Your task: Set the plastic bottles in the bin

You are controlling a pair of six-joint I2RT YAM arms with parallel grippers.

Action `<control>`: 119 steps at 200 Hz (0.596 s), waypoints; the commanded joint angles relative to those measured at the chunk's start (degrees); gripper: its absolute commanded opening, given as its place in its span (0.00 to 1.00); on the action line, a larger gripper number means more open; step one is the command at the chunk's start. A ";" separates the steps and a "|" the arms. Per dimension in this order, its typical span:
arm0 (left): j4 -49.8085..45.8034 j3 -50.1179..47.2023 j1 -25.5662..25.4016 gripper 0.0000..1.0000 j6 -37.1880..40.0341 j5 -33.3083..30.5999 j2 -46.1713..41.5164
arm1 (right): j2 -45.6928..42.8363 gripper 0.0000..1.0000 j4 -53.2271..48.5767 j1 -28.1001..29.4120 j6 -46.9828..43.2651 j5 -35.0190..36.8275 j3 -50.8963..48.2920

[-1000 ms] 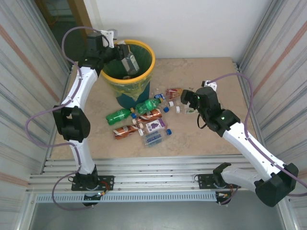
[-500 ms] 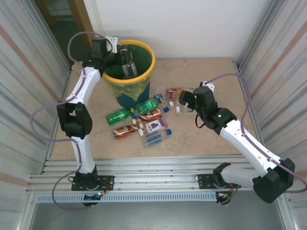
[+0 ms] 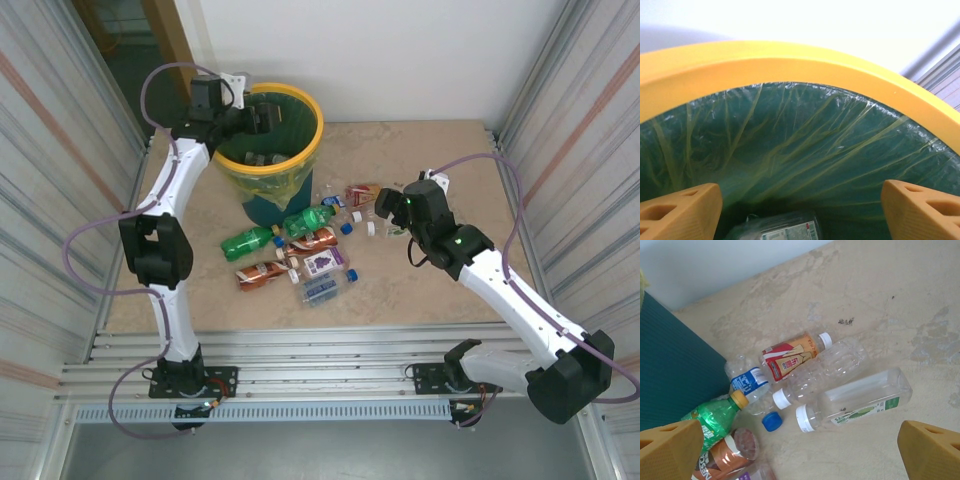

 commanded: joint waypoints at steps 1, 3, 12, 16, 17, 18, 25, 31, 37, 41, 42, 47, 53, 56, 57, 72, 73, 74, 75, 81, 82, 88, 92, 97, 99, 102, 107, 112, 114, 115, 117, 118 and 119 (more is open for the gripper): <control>-0.04 2.89 0.29 0.84 1.58 -0.45 -2.89 | 0.11 0.98 -1.50 -0.37 2.22 0.49 -0.74; -0.05 3.00 0.28 0.84 1.65 -0.40 -3.03 | 0.15 0.98 -1.52 -0.34 2.22 0.48 -0.74; 0.02 3.36 0.27 0.85 1.71 -0.60 -3.53 | 0.26 0.98 -1.76 -0.33 2.56 0.53 -0.80; 0.04 3.47 0.27 0.85 1.84 -0.70 -3.77 | 0.25 0.98 -1.93 -0.33 2.73 0.57 -0.90; 0.04 3.47 0.27 0.85 1.89 -0.72 -3.88 | 0.23 0.98 -1.94 -0.33 2.77 0.57 -0.90; 0.04 3.56 0.27 0.85 1.91 -0.72 -3.93 | 0.26 0.98 -1.94 -0.33 2.83 0.61 -0.95; 0.12 3.67 0.27 0.85 2.01 -0.88 -4.50 | 0.30 0.98 -2.18 -0.33 3.19 0.72 -0.94; 0.20 3.66 0.27 0.86 2.04 -1.01 -4.95 | 0.37 0.98 -2.50 -0.33 3.48 0.83 -1.06; 0.22 3.62 0.27 0.86 2.21 -1.19 -5.48 | 0.42 0.98 -2.70 -0.33 3.80 0.92 -1.00; 0.22 3.58 0.27 0.86 2.25 -1.32 -5.78 | 0.47 0.98 -2.89 -0.41 3.95 1.00 -1.01; 0.22 3.62 0.27 0.86 2.27 -1.33 -5.89 | 0.46 0.98 -2.94 -0.37 4.04 1.01 -1.00; 0.22 3.49 0.27 0.86 2.34 -1.47 -6.42 | 0.46 0.98 -3.19 -0.42 4.35 1.11 -0.93; 0.27 3.31 0.27 0.86 2.40 -1.73 -7.04 | 0.50 0.98 -3.50 -0.42 4.76 1.11 -0.95; 0.30 3.12 0.27 0.87 2.48 -1.81 -7.40 | 0.55 0.98 -3.78 -0.42 5.08 1.10 -0.85; 0.30 3.08 0.27 0.87 2.52 -1.84 -7.49 | 0.51 0.98 -3.83 -0.46 5.22 1.10 -0.84; 0.81 1.61 0.27 0.87 2.66 -2.20 -9.48 | 0.46 0.98 -4.61 -0.42 6.66 0.85 -0.74; 0.87 1.49 0.27 0.87 2.65 -2.26 -9.63 | 0.46 0.98 -4.64 -0.42 6.80 0.84 -0.74; 0.94 1.34 0.27 0.87 2.69 -2.24 -9.80 | 0.46 0.98 -4.65 -0.42 6.87 0.79 -0.74; 1.02 1.22 0.27 0.87 2.71 -2.28 -9.97 | 0.46 0.98 -4.70 -0.42 6.99 0.72 -0.74; 1.38 0.33 0.29 0.88 2.76 -2.52 -10.92 | 0.38 0.98 -4.84 -0.44 7.55 0.29 -0.81; 1.46 0.14 0.28 0.88 2.74 -2.59 -11.06 | 0.38 0.98 -4.84 -0.43 7.64 0.21 -0.82; 1.89 -0.78 0.27 0.88 2.89 -2.80 -12.05 | 0.37 0.98 -4.84 -0.34 8.35 -0.27 -1.08; 2.11 -1.53 0.27 0.88 2.89 -3.03 -12.70 | 0.34 0.98 -4.88 -0.33 8.94 -0.55 -1.19; 2.43 -2.17 0.27 0.89 2.98 -3.25 -13.62 | 0.37 0.98 -4.94 -0.25 9.59 -0.82 -1.43; 2.55 -2.61 0.23 0.89 3.06 -3.32 -13.93 | 0.37 0.98 -4.93 -0.22 9.87 -0.99 -1.44; 2.73 -3.12 0.26 0.89 3.08 -3.45 -14.45 | 0.34 0.98 -4.93 -0.10 10.19 -1.15 -1.59; 2.95 -3.90 0.27 0.89 3.22 -3.69 -15.29 | 0.47 0.98 -5.02 0.08 10.86 -1.38 -1.75; 3.11 -4.70 0.27 0.89 3.37 -3.94 -16.15 | 0.55 0.98 -5.14 0.31 11.56 -1.56 -1.87; 3.16 -4.98 0.27 0.89 3.42 -4.04 -16.41 | 0.62 0.98 -5.24 0.40 11.79 -1.61 -1.88; 3.18 -5.15 0.27 0.89 3.42 -4.06 -16.57 | 0.67 0.98 -5.31 0.48 11.96 -1.62 -1.88; 3.20 -5.42 0.27 0.89 3.43 -4.20 -16.93 | 0.71 0.98 -5.46 0.62 12.26 -1.63 -1.81; 3.20 -5.59 0.27 0.89 3.43 -4.22 -17.14 | 0.76 0.98 -5.50 0.67 12.41 -1.63 -1.80; 3.20 -5.67 0.27 0.89 3.52 -4.24 -17.28 | 0.79 0.98 -5.57 0.74 12.53 -1.63 -1.84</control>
